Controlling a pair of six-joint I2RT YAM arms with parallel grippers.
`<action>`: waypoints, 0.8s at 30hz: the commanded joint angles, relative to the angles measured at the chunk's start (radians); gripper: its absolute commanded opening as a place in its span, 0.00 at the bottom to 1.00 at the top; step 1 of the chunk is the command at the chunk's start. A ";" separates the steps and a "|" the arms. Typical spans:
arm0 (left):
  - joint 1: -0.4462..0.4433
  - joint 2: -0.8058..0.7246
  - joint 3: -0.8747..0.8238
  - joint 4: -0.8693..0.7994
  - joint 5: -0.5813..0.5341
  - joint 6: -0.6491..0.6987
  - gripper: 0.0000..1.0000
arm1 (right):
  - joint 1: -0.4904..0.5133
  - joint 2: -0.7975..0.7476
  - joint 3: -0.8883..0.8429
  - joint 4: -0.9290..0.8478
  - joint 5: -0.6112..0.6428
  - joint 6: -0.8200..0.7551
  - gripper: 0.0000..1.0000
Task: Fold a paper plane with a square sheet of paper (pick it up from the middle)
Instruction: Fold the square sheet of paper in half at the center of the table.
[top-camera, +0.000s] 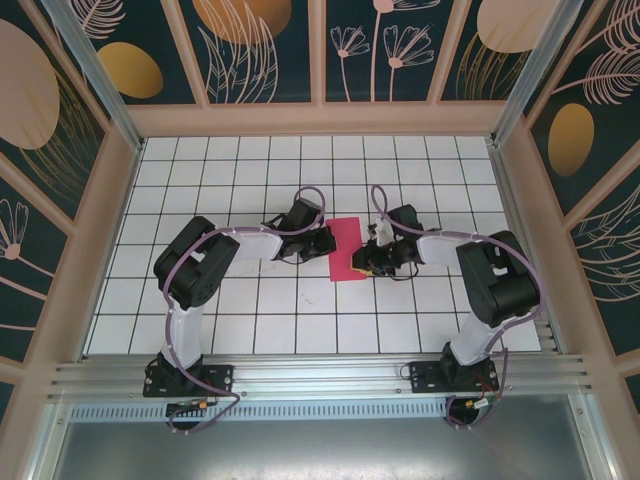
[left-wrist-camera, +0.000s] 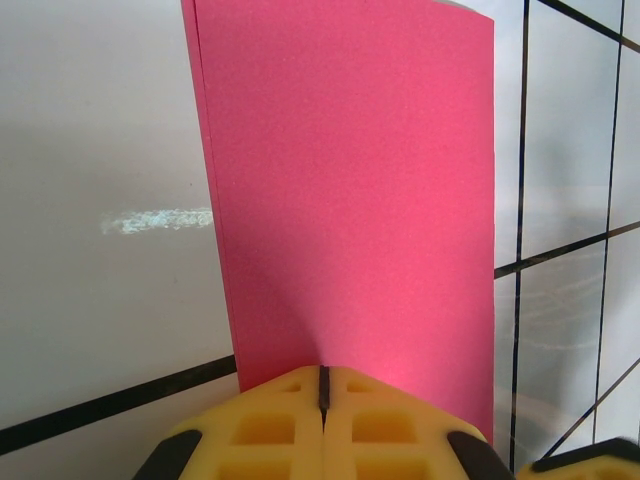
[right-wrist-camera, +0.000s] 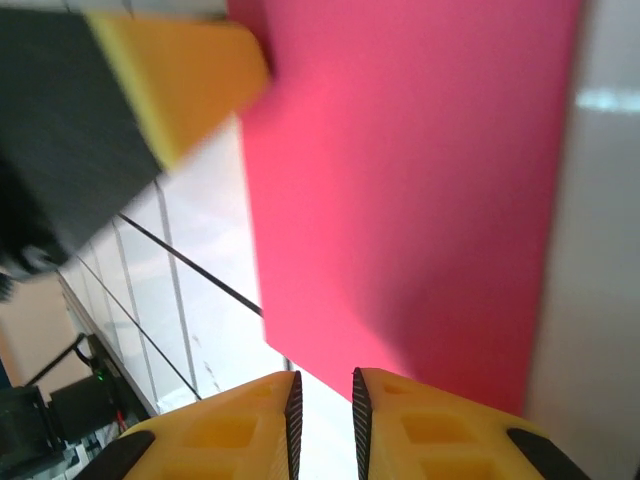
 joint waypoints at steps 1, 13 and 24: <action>-0.001 0.034 -0.033 -0.131 -0.042 0.021 0.07 | 0.008 0.018 -0.049 0.026 0.017 0.019 0.24; -0.001 0.035 -0.035 -0.134 -0.045 0.023 0.07 | -0.001 -0.061 -0.053 0.001 0.067 0.013 0.25; -0.001 0.040 -0.031 -0.140 -0.048 0.027 0.06 | -0.092 0.105 0.292 -0.068 -0.016 -0.043 0.25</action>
